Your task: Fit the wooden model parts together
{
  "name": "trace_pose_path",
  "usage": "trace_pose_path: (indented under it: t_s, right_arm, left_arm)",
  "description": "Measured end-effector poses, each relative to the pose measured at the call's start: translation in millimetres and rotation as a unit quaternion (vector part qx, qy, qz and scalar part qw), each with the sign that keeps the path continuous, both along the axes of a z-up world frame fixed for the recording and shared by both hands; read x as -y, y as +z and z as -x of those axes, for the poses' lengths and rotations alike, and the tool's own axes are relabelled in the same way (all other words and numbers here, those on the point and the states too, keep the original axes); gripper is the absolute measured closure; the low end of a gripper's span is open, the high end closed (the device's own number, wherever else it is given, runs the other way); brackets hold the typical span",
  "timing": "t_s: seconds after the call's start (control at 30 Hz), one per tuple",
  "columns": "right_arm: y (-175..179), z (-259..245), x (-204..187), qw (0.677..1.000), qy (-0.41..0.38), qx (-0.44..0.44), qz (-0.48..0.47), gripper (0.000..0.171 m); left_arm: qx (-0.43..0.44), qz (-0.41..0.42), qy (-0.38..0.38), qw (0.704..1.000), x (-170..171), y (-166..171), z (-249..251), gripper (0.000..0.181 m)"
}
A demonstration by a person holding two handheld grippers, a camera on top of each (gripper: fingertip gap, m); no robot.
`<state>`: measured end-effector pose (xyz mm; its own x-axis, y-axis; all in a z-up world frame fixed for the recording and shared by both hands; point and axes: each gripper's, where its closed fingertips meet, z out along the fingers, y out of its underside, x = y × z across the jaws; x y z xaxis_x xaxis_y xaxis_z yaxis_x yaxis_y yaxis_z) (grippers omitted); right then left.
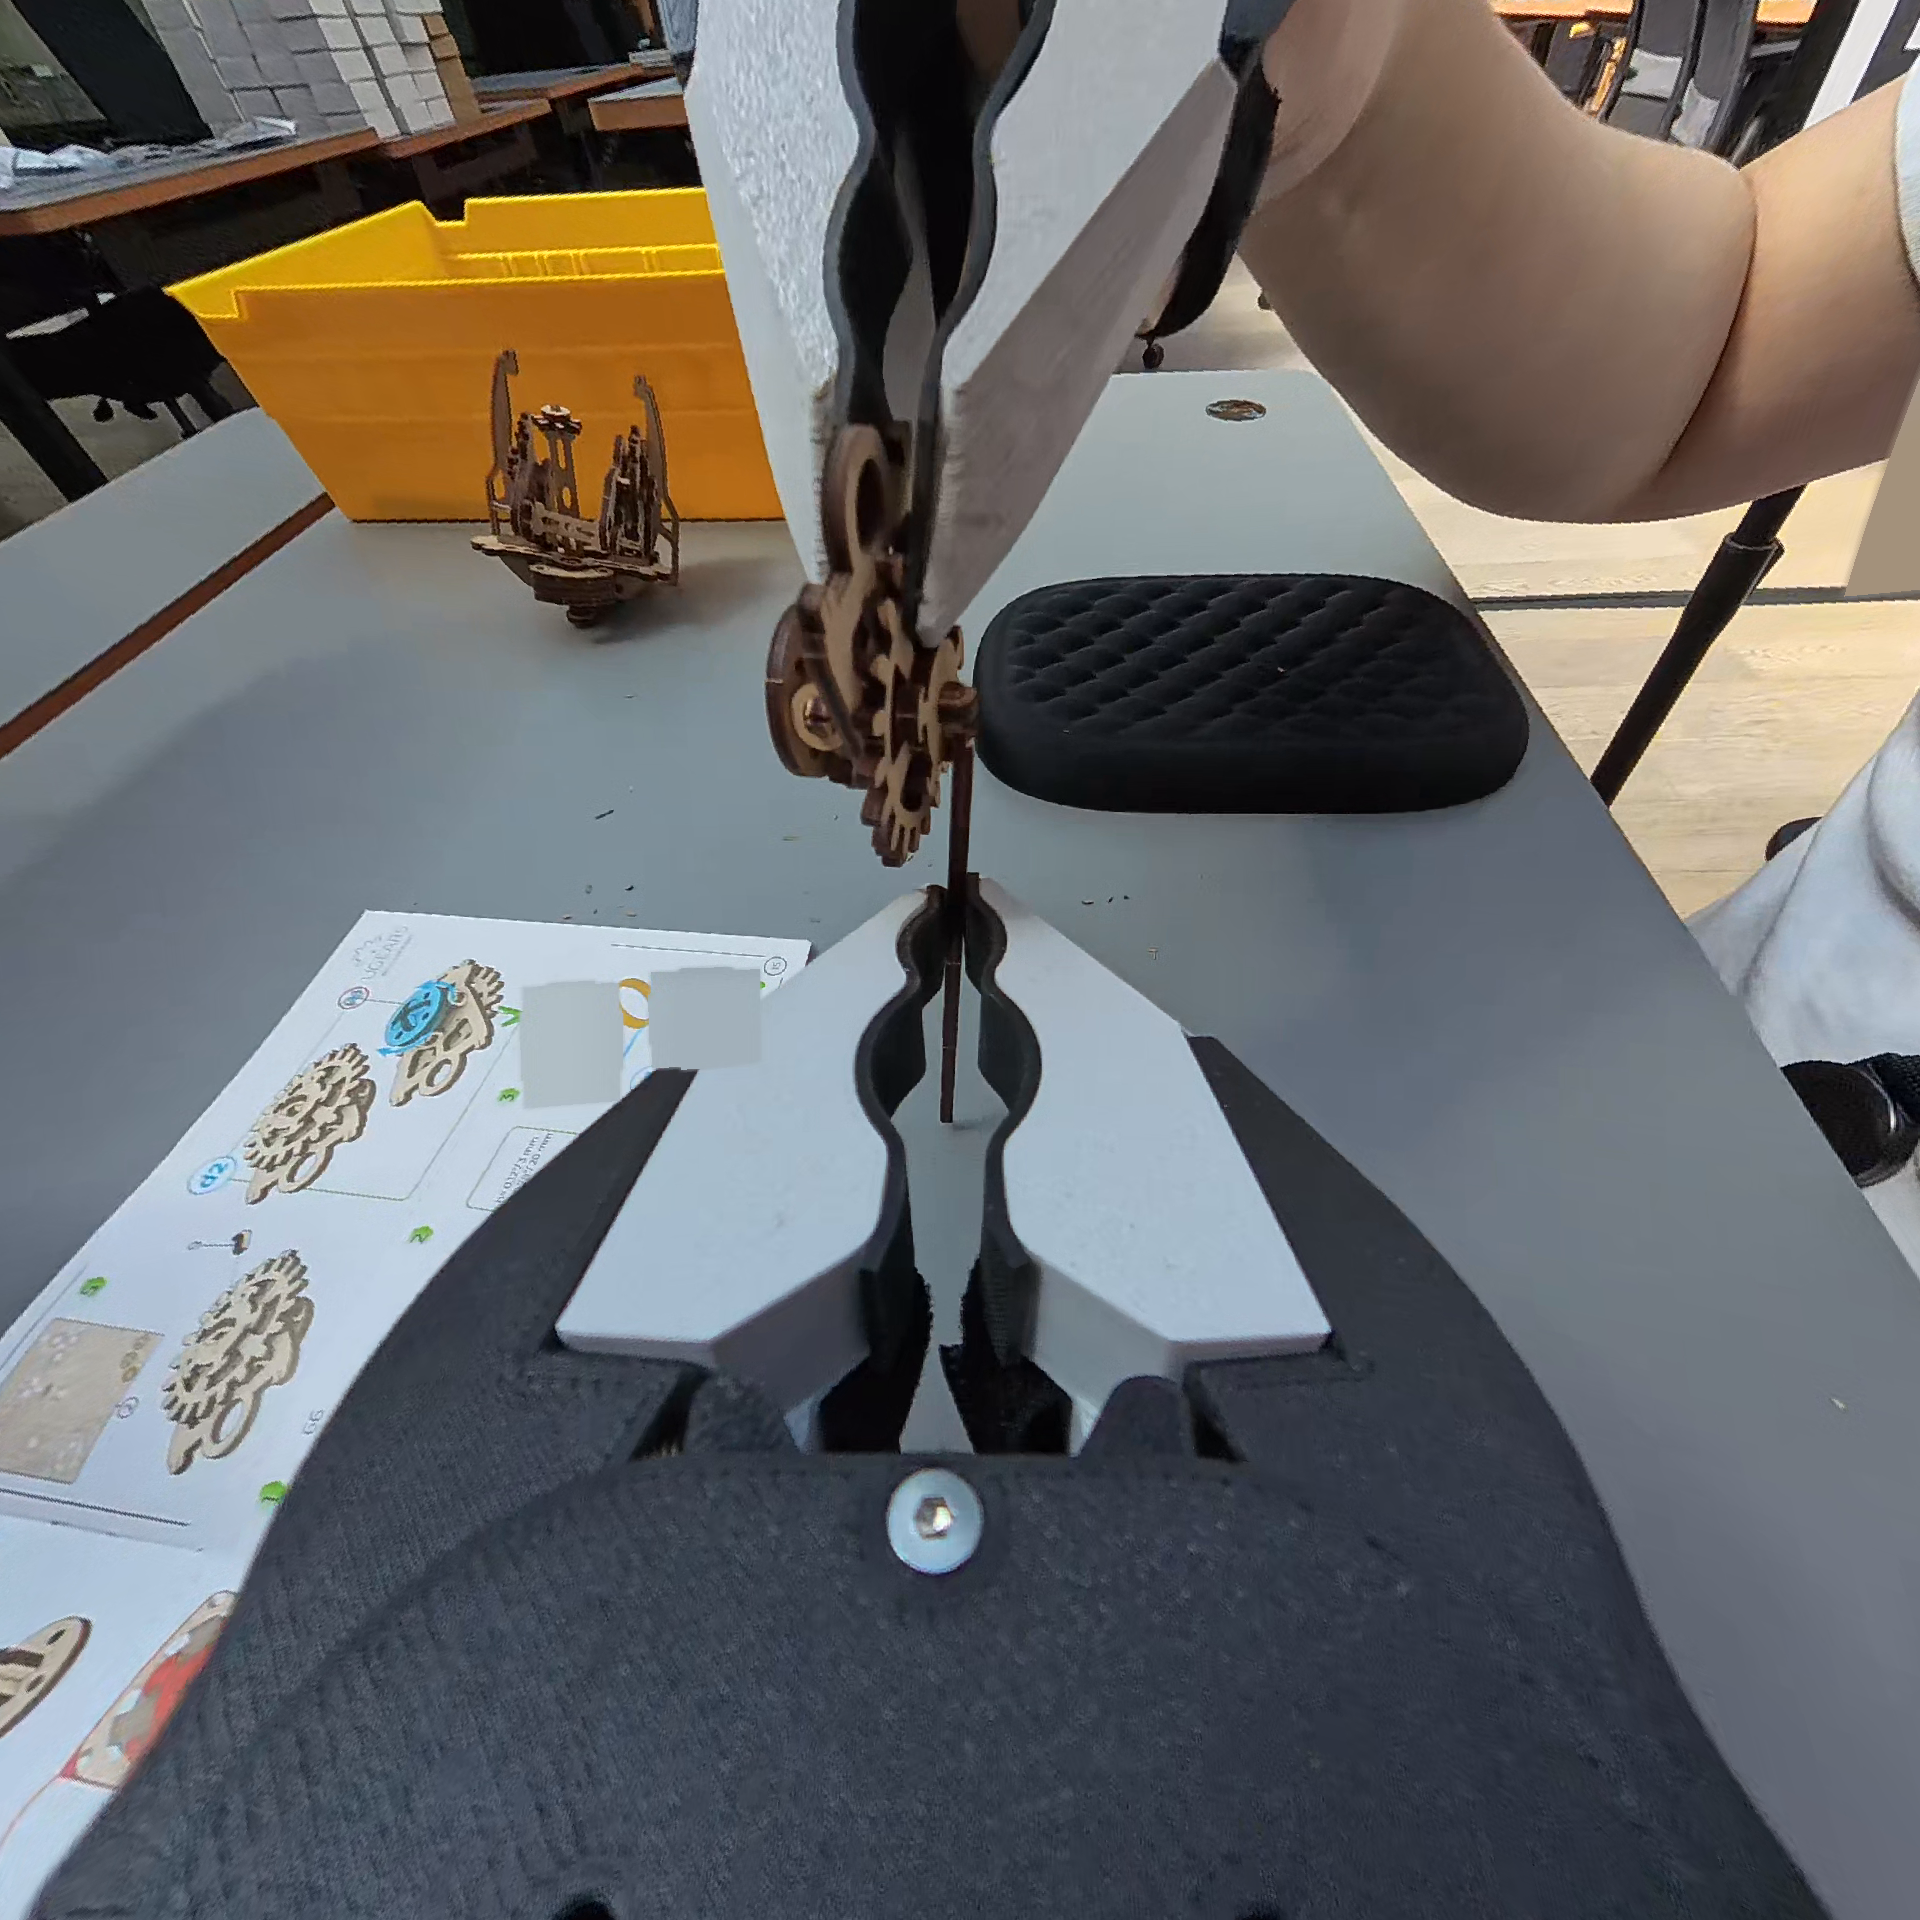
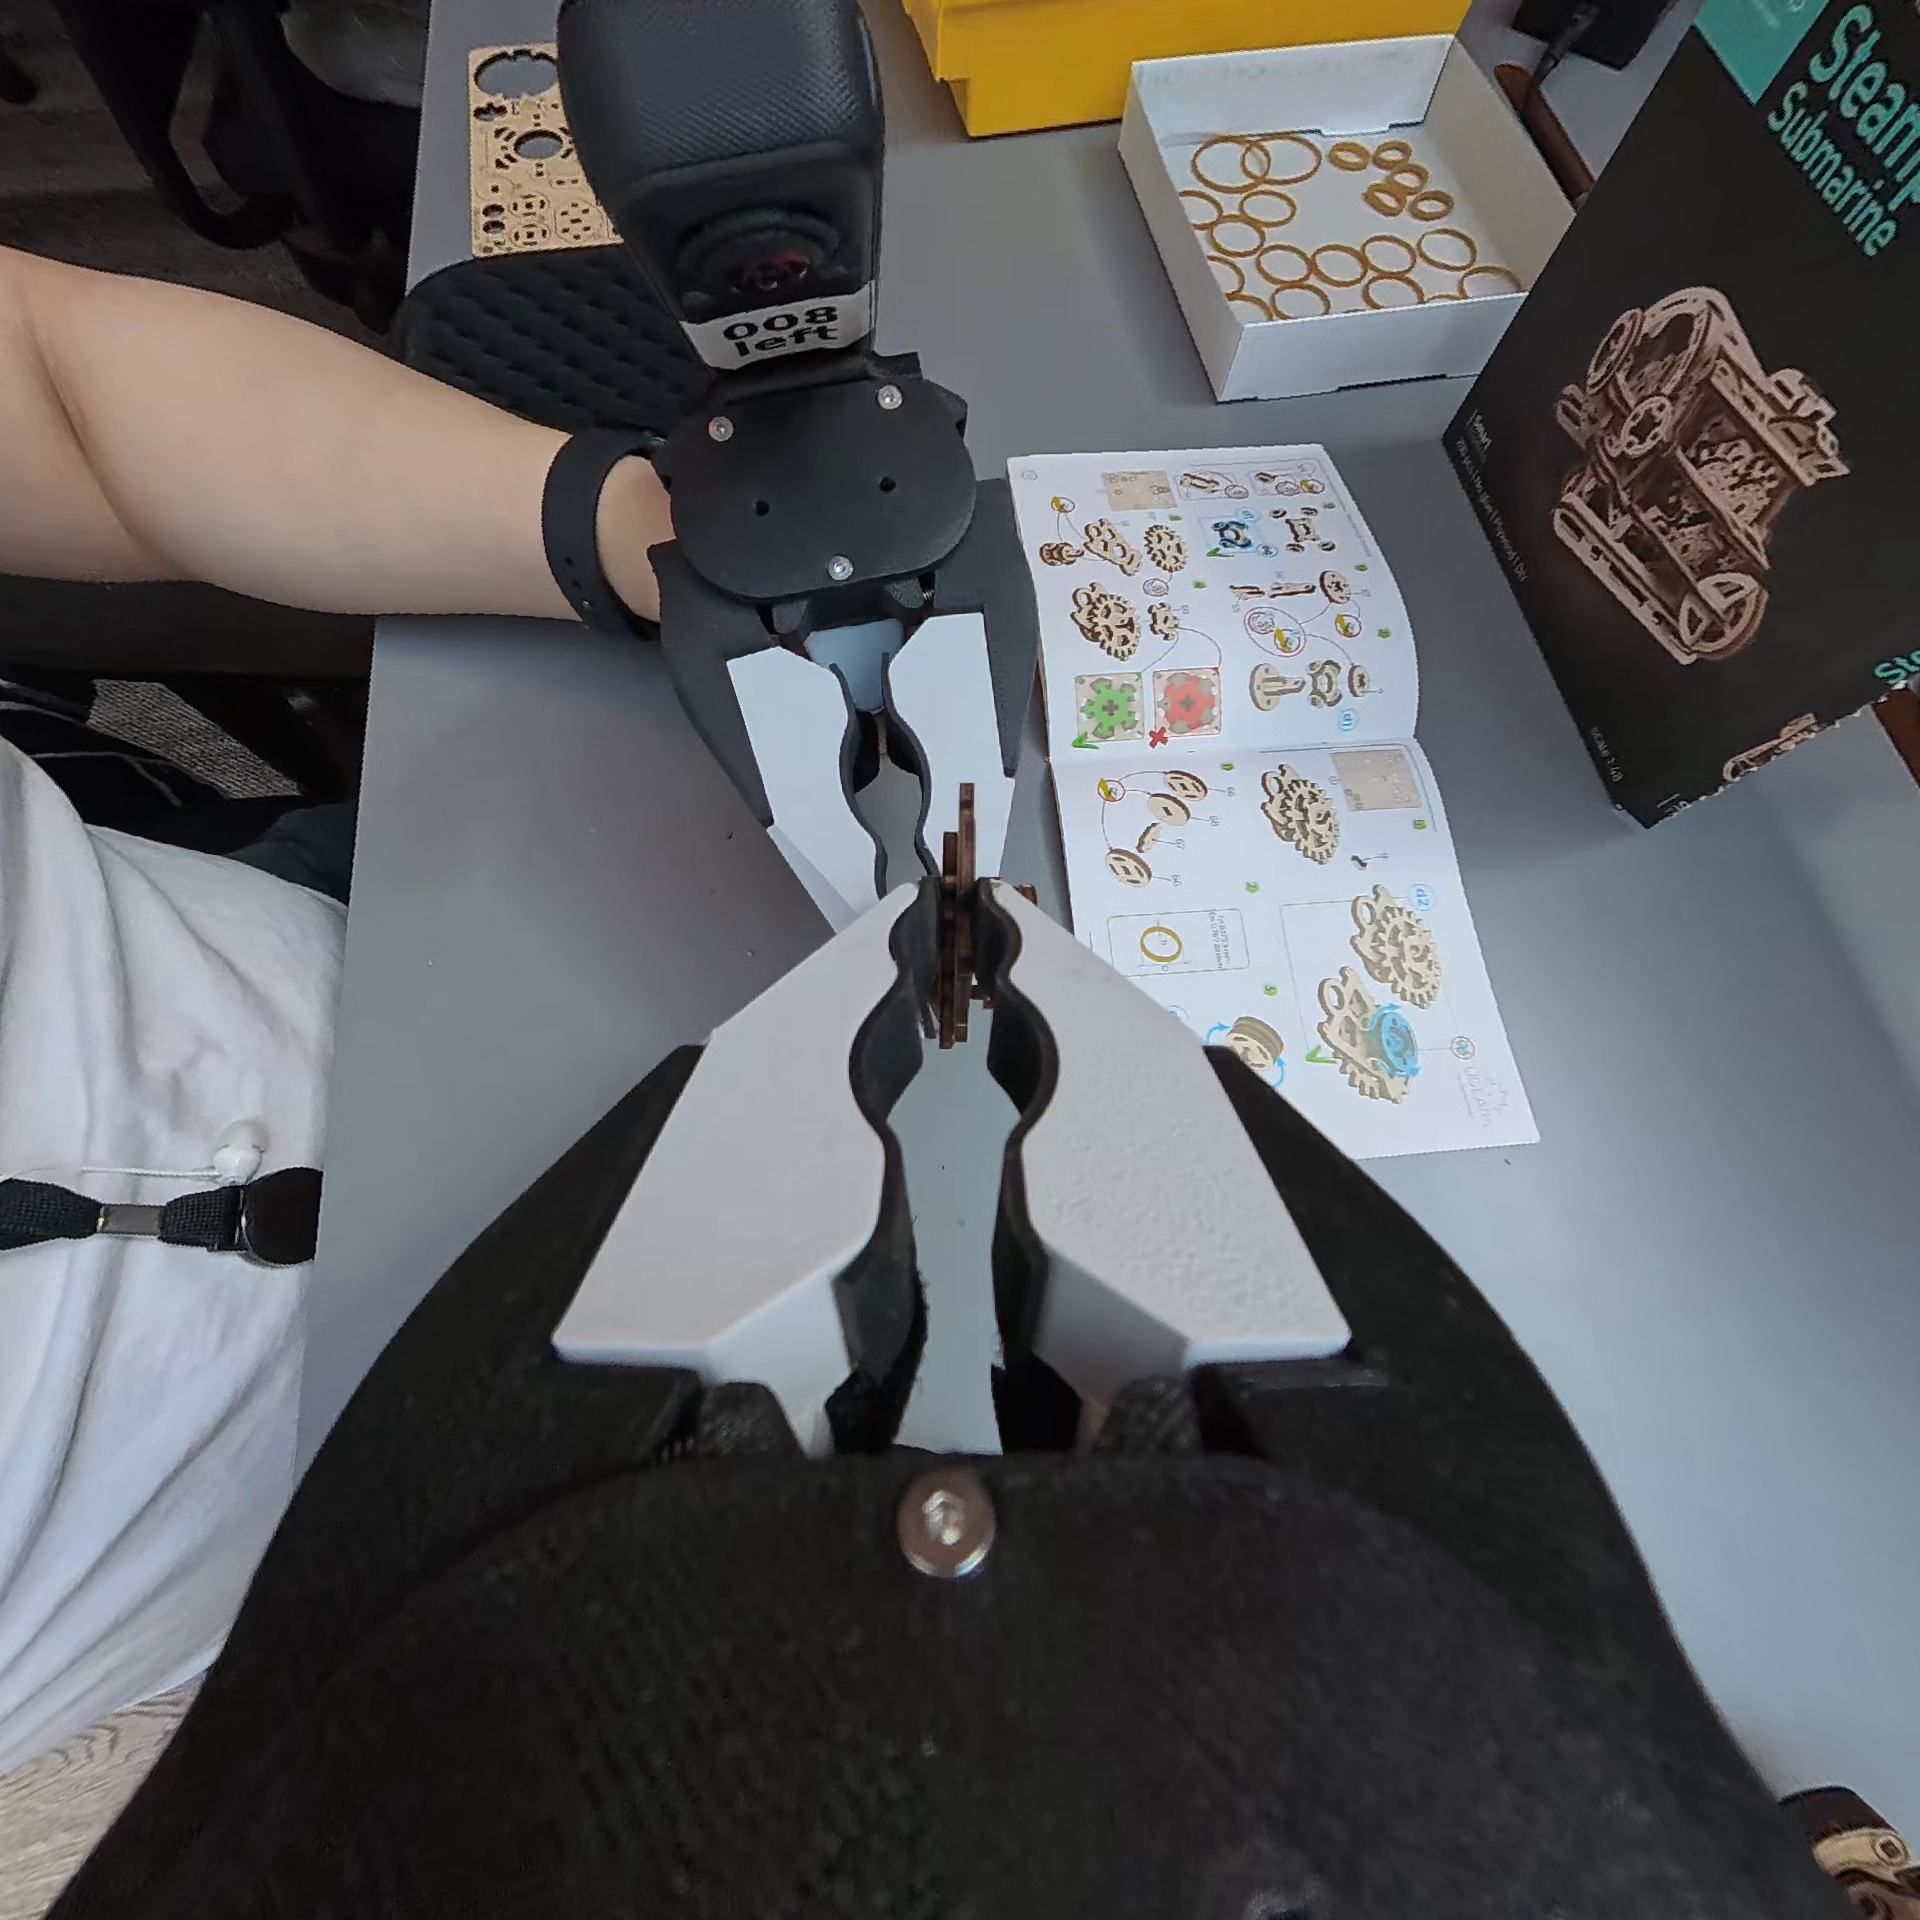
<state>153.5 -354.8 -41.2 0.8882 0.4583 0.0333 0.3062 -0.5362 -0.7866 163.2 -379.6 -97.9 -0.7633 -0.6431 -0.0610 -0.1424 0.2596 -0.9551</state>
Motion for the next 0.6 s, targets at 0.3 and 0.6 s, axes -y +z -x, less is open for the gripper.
trace_pose_path:
  t_s: [0.3,0.6]
  right_arm:
    - [18.3,-1.8,1.8,1.0,0.001,0.019,-0.019,0.166]
    - [-1.8,-7.5,7.0,0.999,-0.011,-0.045,-0.024,0.166]
  left_arm:
    - [-0.007,0.043,-0.006,0.999,4.2,11.2,-2.5,0.181]
    - [-0.035,0.034,-0.009,0.999,6.6,-0.8,1.2,0.181]
